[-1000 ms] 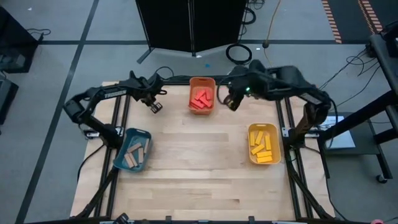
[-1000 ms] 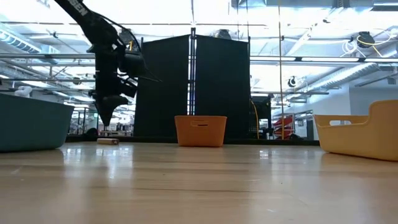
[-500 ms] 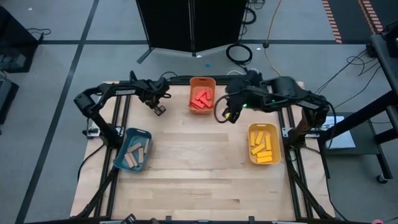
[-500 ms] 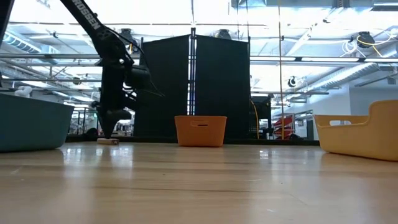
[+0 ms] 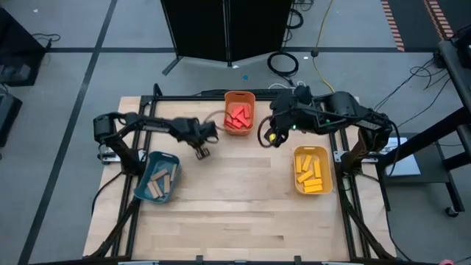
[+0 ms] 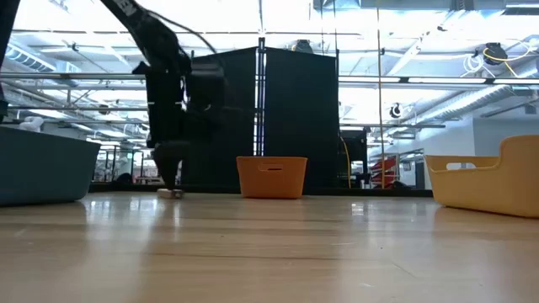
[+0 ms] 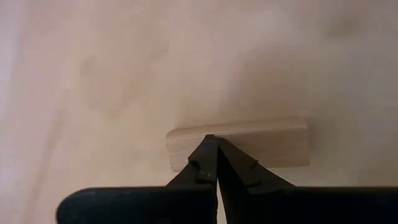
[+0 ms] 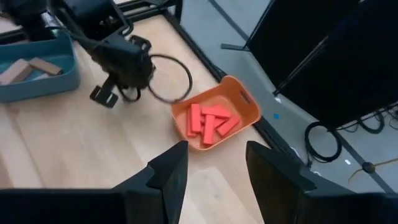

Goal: Sort blocks
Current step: Put the brown block into the blue bin

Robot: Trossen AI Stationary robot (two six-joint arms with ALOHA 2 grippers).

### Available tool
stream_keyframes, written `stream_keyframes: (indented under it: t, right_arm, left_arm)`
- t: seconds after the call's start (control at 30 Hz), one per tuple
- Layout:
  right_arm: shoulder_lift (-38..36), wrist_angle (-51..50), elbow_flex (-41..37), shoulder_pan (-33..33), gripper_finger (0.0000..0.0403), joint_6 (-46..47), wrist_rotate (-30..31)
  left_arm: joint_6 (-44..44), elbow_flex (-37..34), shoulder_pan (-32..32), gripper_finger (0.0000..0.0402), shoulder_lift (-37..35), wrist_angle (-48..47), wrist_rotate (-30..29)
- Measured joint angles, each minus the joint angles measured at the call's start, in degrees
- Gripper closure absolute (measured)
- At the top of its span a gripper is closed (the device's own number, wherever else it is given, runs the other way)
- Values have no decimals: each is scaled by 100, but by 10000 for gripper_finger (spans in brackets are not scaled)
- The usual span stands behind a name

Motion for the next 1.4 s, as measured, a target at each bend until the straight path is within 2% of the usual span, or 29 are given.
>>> stream_keyframes:
  t: [0.23,0.47,0.67,0.87,1.0,1.13,1.23,1.4]
  right_arm:
    - [1,1,-9,608,248,507,-365]
    - [7,9,-474,1582,248,1396,-421]
    - [63,502,-1670,2293,248,2253,-151]
    - [64,2350,-3646,2791,248,3277,-143]
    - [85,4387,-4946,2927,248,3713,-185]
    - [253,6552,-5840,2867,248,3145,-108]
    - [645,7590,-5962,2743,248,2291,-73]
    - [1487,8384,-5891,2487,248,1654,-5]
  left_arm:
    - [-771,-15,-1583,398,15,733,19]
    - [-1373,-12,-2726,398,328,1683,54]
    - [-1515,-2,-3443,398,718,2904,387]
    - [-1426,-48,-3879,398,431,3168,357]
    - [-1071,-43,-4115,398,-181,3112,-34]
    - [-728,-42,-4404,398,-927,2789,-773]
    - [-485,-37,-4714,398,-1587,2535,-1627]
    - [-23,-372,-5255,398,-2733,2028,-3526]
